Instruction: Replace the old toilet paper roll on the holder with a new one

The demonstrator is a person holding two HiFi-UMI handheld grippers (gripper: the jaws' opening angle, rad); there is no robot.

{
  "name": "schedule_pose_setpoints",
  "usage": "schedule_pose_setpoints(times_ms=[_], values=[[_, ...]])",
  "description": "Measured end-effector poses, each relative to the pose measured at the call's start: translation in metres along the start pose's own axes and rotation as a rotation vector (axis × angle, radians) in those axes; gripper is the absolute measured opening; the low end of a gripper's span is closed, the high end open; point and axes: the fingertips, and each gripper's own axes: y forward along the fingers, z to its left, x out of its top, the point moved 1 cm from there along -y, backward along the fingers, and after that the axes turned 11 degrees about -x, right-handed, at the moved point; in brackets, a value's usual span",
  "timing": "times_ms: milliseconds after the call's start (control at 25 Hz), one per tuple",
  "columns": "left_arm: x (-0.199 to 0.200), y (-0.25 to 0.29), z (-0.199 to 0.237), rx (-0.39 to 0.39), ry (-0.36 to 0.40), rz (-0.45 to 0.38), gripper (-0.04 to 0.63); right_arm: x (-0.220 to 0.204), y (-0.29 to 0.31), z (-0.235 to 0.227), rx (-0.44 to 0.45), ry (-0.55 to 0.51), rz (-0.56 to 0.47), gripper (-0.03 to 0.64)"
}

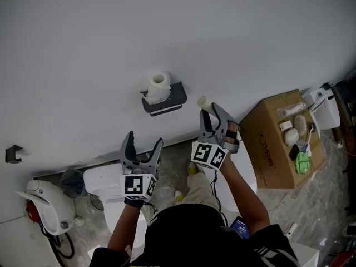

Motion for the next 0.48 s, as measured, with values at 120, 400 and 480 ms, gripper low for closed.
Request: schedule_pose_setpoints(times_ms=[120,400,480], values=[[0.009,0.008,-0.003,-0.013,0.022,-0.012,0.405,0.006,-0.008,-0.019,0.001,0.121,0.021,0.17],[0.031,0.02,0.007,0.002,0.038,-0.043,0.405,0.018,-0.017,-0.046,0.03,0.376,0.053,0.167],[0.034,0.024,0.007,0.004,0.038,-0.044,0.405,0.019,-0.018,-0.048,0.067,0.484,0.066,0.167]])
